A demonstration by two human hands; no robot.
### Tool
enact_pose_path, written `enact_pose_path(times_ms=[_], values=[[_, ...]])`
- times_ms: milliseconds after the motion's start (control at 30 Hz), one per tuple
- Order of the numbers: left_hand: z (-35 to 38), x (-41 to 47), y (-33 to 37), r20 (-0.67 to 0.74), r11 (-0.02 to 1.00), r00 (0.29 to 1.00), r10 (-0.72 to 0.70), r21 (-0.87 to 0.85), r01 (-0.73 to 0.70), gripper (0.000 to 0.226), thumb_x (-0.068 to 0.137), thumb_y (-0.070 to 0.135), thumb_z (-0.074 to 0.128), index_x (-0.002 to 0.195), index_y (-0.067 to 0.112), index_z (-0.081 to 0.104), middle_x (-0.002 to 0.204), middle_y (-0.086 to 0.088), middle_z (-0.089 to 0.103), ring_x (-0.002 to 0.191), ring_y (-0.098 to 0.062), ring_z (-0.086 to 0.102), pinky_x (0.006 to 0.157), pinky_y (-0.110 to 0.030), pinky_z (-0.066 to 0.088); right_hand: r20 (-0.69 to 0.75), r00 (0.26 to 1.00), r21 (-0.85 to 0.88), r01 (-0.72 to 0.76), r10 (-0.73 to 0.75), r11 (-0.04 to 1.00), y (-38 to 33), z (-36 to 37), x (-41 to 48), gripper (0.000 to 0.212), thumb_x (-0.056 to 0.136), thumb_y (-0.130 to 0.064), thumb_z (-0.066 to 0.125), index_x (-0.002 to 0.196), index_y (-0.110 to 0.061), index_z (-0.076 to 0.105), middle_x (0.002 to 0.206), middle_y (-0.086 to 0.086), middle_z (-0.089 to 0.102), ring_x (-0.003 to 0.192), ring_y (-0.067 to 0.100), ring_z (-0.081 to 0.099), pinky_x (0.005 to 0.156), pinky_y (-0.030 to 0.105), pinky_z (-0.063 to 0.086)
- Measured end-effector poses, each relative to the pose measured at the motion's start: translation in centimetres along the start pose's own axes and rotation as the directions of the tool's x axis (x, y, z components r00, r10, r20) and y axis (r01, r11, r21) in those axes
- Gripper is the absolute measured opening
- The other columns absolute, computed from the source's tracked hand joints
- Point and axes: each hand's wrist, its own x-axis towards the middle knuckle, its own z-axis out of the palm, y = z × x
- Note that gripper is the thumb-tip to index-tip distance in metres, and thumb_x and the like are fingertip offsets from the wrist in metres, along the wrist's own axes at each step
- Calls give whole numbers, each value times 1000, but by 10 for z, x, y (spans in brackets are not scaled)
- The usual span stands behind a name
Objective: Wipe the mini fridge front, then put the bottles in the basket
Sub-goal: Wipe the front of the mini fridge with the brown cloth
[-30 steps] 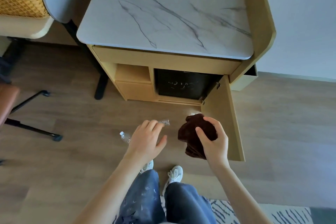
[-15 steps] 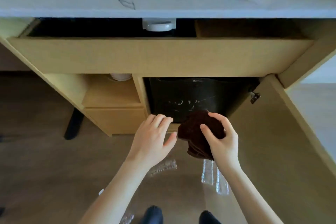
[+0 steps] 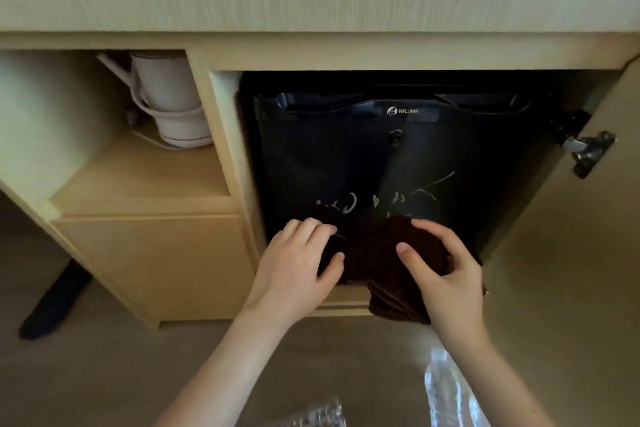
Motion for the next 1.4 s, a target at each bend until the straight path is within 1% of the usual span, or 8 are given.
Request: enact_pose_path(times_ms=[233, 467, 633, 767, 1000, 1133, 1200, 1400], values=[[-50, 48, -18, -226, 995, 969, 96, 47, -88, 47, 92, 41, 45, 126, 12, 62, 121, 2, 61, 111, -17, 55, 92, -30, 49, 13, 998, 29, 67, -67, 997, -47, 6, 22, 30, 83, -12, 76, 108, -27, 69, 94, -13, 71, 87, 1, 69, 66, 12, 53], [-69, 109, -31, -318, 964, 921, 226, 208, -165, 59, 88, 40, 55, 139, 11, 52, 145, -3, 50, 136, -24, 41, 117, -39, 27, -103, 991, 74, 94, -86, 993, -60, 27, 75, 39, 79, -30, 81, 113, -27, 62, 104, -7, 68, 94, 6, 68, 86, 30, 57], [-60, 124, -37, -348, 952, 907, 237, 270, -145, 65, 83, 45, 54, 140, 15, 52, 146, -1, 49, 138, -25, 40, 122, -46, 17, -76, 976, 117, 211, -203, 971, -45, 55, 90, 17, 86, -24, 74, 100, -20, 65, 90, -8, 72, 85, 5, 69, 73, 20, 54], [-51, 124, -43, -395, 939, 880, 264, 315, -140, 68, 82, 42, 60, 143, 17, 49, 150, 1, 45, 141, -24, 38, 122, -47, 11, -109, 945, 50, 316, -309, 947, -25, 71, 91, 22, 89, -28, 71, 104, -22, 56, 89, -9, 66, 84, 4, 64, 73, 16, 50], [-38, 117, -52, -499, 943, 825, 265, 314, -114, 72, 80, 24, 75, 146, 18, 47, 149, -3, 47, 141, -27, 38, 122, -48, 15, -232, 792, -235, 518, -565, 822, -3, 94, 102, 49, 85, -34, 73, 127, -27, 47, 115, -5, 34, 106, 1, 46, 89, 6, 39], [-35, 113, -58, -518, 938, 807, 283, 326, -120, 72, 81, 23, 76, 146, 17, 47, 147, -3, 49, 141, -27, 38, 122, -49, 16, -262, 642, -408, 602, -720, 686, 6, 99, 100, 33, 93, -22, 67, 126, -19, 62, 117, 1, 47, 108, 16, 52, 93, 27, 49], [-35, 113, -62, -519, 929, 799, 305, 345, -130, 72, 81, 24, 77, 146, 17, 46, 147, -2, 50, 142, -26, 38, 122, -49, 16, -288, 601, -492, 575, -746, 653, 10, 105, 99, 31, 96, -19, 61, 126, -14, 65, 119, 7, 54, 111, 17, 53, 96, 26, 47], [-32, 103, -75, -514, 897, 785, 344, 427, -113, 78, 81, 27, 78, 149, 17, 42, 155, 1, 41, 147, -22, 29, 123, -51, 12, -363, 607, -561, 464, -707, 686, 12, 134, 110, 48, 88, -38, 66, 126, -9, 58, 122, 14, 49, 106, 22, 46, 87, 38, 48]])
